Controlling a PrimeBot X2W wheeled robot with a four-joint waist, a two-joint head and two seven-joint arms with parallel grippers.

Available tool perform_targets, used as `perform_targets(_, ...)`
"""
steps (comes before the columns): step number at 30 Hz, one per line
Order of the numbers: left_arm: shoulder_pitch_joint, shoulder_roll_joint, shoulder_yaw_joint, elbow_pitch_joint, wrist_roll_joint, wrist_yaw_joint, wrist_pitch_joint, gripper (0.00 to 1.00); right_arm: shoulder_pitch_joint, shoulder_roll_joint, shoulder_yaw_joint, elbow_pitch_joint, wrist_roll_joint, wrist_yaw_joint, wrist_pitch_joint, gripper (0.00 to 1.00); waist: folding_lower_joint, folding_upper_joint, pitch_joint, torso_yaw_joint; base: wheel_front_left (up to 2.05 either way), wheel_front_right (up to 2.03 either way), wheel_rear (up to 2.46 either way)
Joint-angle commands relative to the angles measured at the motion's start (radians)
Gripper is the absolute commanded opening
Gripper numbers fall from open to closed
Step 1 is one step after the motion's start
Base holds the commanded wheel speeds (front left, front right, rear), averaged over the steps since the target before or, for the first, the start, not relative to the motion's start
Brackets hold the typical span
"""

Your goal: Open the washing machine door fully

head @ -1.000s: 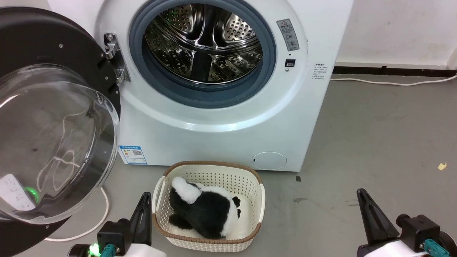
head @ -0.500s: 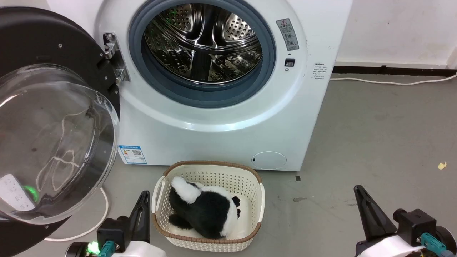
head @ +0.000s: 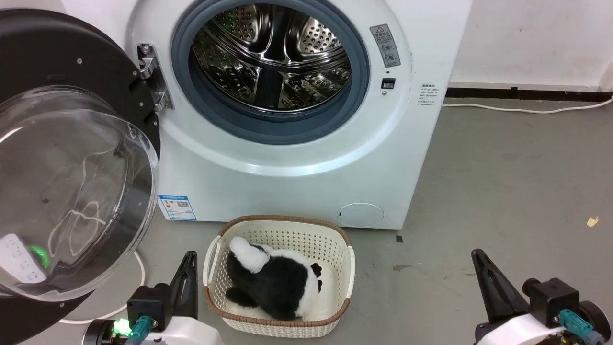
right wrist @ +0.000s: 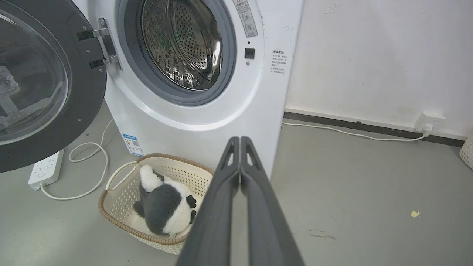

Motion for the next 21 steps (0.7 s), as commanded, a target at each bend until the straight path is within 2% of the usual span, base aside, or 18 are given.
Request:
perform_targets(1,-0.014,-0.007,0.005,-0.006,0.01,-0.006,0.006,0.0,-0.021,0.004,0.002,-0.007,-0.008,0.001,0.006,0.0,0.0,0.0,0.0,0.0,0.0,0.0,0.0)
perform_targets(21,-0.032,-0.018,0.037,-0.021,0.046,-0.02,0.056,0.0,-0.04,0.005,0.01,-0.017,-0.032,0.001,0.058,0.0,0.0,0.0,0.003,-0.002,0.0,0.0,0.0)
